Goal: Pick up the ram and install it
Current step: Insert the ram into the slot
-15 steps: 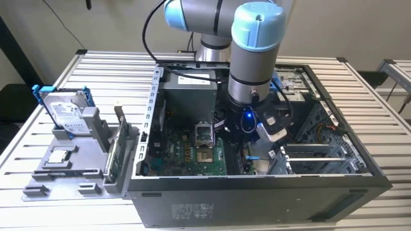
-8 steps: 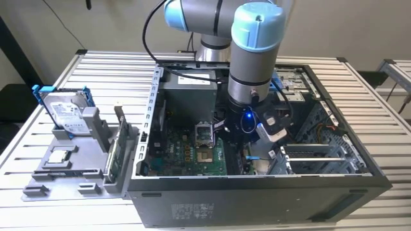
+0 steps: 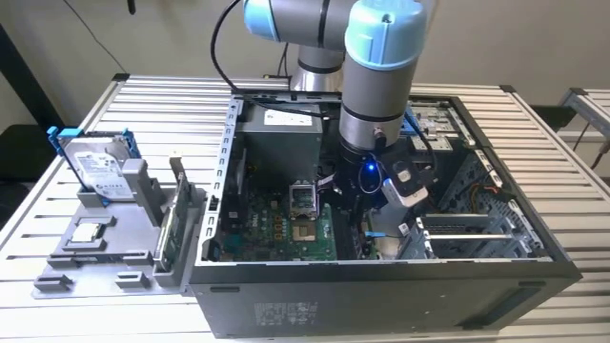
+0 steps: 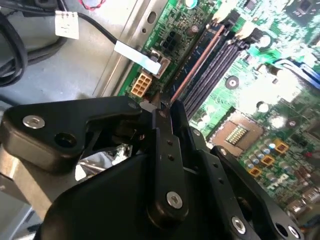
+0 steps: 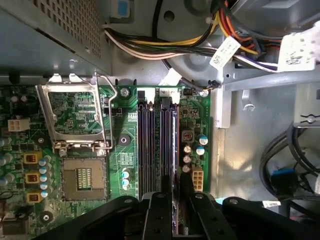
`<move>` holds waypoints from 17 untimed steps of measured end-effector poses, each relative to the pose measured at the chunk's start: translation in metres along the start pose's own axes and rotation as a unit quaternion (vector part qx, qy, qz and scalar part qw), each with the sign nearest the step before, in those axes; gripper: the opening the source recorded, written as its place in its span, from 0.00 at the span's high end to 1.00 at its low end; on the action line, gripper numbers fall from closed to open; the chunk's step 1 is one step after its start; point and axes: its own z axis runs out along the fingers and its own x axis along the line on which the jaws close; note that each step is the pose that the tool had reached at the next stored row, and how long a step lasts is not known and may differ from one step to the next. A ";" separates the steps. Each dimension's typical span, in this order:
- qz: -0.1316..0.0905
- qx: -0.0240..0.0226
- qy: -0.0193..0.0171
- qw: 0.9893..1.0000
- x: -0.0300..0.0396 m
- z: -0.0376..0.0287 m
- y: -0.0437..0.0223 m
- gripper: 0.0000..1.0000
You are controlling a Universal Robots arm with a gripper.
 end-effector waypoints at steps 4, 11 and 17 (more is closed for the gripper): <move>0.000 0.000 0.000 1.000 -0.0013 -0.0182 -0.0008 0.78; 0.000 0.000 0.000 1.000 -0.0024 -0.0337 -0.0015 0.78; 0.000 0.000 0.000 1.000 -0.0024 -0.0338 -0.0016 0.80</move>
